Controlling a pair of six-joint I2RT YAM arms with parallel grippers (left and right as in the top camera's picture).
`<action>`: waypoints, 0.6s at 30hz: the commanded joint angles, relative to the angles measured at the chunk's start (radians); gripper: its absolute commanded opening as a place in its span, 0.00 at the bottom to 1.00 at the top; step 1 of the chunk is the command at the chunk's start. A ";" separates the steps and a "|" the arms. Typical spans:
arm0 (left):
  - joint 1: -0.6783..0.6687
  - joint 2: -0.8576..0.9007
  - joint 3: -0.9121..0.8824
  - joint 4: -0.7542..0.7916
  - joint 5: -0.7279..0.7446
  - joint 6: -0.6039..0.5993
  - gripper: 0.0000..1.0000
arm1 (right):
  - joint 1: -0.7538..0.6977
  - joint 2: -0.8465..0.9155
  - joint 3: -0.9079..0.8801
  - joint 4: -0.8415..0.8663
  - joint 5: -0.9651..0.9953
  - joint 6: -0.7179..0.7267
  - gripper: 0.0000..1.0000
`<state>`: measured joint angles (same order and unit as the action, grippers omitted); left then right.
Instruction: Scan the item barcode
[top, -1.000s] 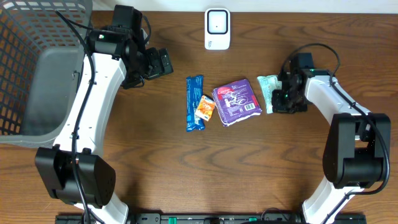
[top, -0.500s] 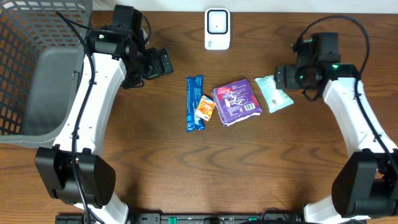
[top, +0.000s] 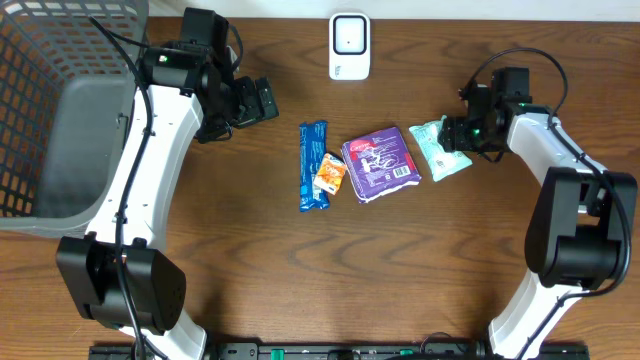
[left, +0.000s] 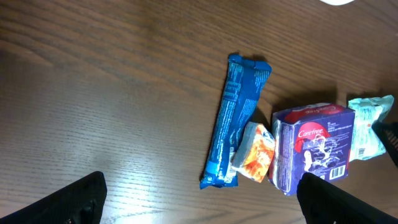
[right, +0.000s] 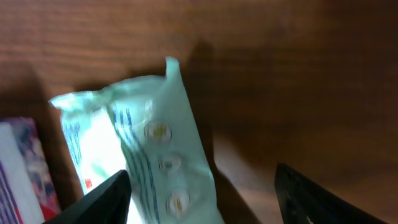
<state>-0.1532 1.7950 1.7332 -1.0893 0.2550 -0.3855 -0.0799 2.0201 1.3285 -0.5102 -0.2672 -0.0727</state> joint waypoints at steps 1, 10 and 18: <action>0.003 0.002 0.005 -0.002 -0.014 0.010 0.98 | -0.031 0.042 0.000 0.021 -0.128 -0.021 0.71; 0.003 0.002 0.005 -0.002 -0.014 0.010 0.98 | -0.037 0.139 0.000 0.021 -0.232 -0.094 0.53; 0.003 0.002 0.005 -0.002 -0.014 0.010 0.98 | -0.040 0.129 0.000 0.020 -0.232 -0.055 0.01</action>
<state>-0.1532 1.7950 1.7332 -1.0893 0.2550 -0.3855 -0.1238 2.1029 1.3537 -0.4740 -0.5594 -0.1360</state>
